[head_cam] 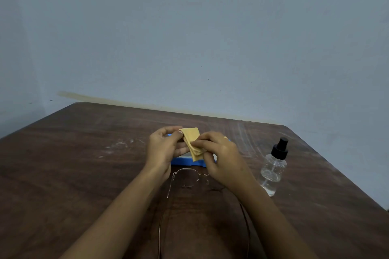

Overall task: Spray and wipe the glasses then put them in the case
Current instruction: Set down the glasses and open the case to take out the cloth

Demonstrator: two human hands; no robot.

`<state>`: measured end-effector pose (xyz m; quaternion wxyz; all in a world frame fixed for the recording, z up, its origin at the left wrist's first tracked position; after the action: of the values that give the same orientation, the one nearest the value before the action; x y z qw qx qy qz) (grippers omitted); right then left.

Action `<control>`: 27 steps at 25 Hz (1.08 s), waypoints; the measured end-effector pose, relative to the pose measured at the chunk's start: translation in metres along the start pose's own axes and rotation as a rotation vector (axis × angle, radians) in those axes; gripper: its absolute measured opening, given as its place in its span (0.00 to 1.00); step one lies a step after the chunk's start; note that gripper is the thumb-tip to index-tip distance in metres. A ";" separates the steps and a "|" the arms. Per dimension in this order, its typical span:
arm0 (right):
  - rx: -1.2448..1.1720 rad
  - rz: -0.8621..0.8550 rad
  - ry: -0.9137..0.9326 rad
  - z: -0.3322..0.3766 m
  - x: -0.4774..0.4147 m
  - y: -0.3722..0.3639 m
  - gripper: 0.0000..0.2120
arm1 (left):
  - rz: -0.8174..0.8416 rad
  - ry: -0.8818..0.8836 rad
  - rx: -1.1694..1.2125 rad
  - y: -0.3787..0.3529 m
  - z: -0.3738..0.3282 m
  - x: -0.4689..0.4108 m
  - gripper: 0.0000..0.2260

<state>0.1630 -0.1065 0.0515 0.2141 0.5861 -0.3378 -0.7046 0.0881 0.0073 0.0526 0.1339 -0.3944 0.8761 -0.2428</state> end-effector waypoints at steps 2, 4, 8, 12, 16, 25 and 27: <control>-0.099 -0.018 -0.070 0.000 0.000 0.002 0.21 | 0.018 -0.020 -0.028 -0.001 0.002 0.001 0.03; -0.131 -0.060 -0.134 0.000 -0.001 0.003 0.18 | 0.041 -0.061 -0.063 -0.003 0.004 0.001 0.06; -0.022 0.024 -0.224 0.004 -0.001 0.000 0.14 | 0.057 -0.139 -0.110 -0.006 0.007 0.003 0.05; -0.049 0.075 -0.255 0.005 -0.001 -0.002 0.15 | 0.066 -0.143 -0.095 -0.004 0.007 0.003 0.07; -0.174 0.031 -0.392 0.004 -0.002 0.004 0.15 | 0.105 -0.118 -0.116 -0.005 0.005 0.003 0.10; -0.909 0.176 -0.779 -0.007 -0.001 0.005 0.12 | 0.237 -0.153 -0.384 -0.001 0.006 -0.002 0.04; -0.919 0.162 -0.762 -0.008 -0.001 0.005 0.09 | 0.208 -0.107 -0.275 0.002 0.008 -0.005 0.04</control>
<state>0.1708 -0.1106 0.0550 0.3624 0.1121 -0.0954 -0.9203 0.0937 0.0095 0.0453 0.1495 -0.3284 0.9288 -0.0840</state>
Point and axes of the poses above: each hand's wrist, its own x-axis away from the middle knuckle, its own y-axis out of the back of the hand, z = x × y, the point moved 2 cm from there along -x, towards the middle knuckle, and after that the axes turned 8 degrees about x, right-handed, at the moved point
